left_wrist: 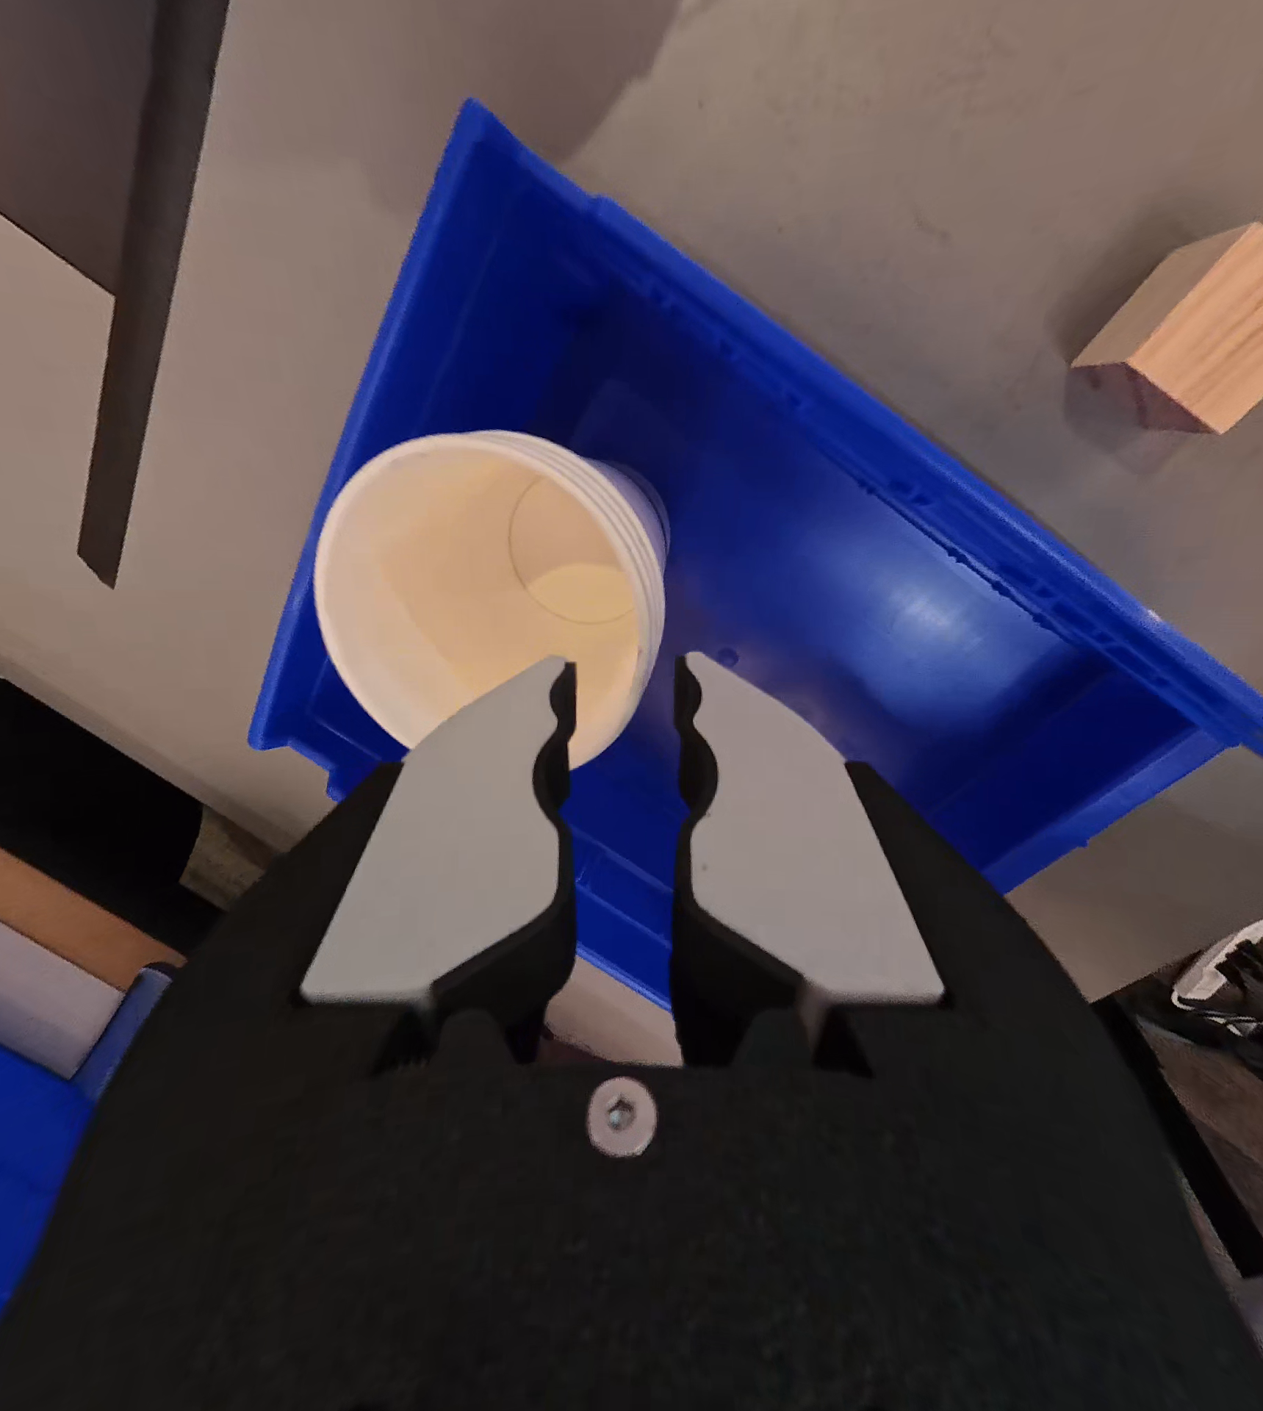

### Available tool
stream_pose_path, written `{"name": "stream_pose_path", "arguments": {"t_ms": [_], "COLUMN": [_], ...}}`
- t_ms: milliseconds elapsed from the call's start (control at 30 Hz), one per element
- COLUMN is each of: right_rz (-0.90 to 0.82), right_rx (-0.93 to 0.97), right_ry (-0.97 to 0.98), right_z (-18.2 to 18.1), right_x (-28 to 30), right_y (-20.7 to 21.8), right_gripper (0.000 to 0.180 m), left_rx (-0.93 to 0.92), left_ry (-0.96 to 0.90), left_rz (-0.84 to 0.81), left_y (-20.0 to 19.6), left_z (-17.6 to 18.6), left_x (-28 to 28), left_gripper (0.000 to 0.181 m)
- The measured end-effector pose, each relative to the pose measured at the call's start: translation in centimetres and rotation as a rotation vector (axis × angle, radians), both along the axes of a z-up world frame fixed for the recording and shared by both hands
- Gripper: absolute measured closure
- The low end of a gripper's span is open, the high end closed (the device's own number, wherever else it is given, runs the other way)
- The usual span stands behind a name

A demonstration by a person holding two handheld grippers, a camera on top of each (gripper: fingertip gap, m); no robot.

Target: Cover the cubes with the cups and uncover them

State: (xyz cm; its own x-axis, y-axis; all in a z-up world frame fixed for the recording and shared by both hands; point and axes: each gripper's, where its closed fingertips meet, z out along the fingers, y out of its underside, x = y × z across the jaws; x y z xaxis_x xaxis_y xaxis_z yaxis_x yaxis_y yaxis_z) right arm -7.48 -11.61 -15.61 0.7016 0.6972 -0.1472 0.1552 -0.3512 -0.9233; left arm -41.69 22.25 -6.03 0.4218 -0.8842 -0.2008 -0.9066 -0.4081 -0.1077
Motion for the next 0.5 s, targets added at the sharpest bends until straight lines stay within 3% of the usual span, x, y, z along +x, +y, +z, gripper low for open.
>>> {"name": "stream_pose_path", "arguments": {"t_ms": [200, 300, 500], "right_rz": [0.007, 0.008, 0.011], "right_rx": [0.0, -0.001, -0.007], "right_ry": [-0.006, -0.005, -0.003], "right_z": [0.0, 0.0, -0.1], "right_x": [-0.2, -0.2, -0.2], "right_y": [0.0, 0.0, 0.1], "right_gripper": [0.14, 0.14, 0.14], "left_rx": [-0.02, -0.045, -0.043], "left_ry": [0.019, 0.026, -0.002], "left_rz": [0.004, 0.006, -0.006], "left_y": [0.1, 0.0, -0.1], "left_z": [-0.9, -1.4, -1.2], "left_x": [-0.4, -0.6, -0.3], "left_gripper": [0.156, 0.173, 0.175]}}
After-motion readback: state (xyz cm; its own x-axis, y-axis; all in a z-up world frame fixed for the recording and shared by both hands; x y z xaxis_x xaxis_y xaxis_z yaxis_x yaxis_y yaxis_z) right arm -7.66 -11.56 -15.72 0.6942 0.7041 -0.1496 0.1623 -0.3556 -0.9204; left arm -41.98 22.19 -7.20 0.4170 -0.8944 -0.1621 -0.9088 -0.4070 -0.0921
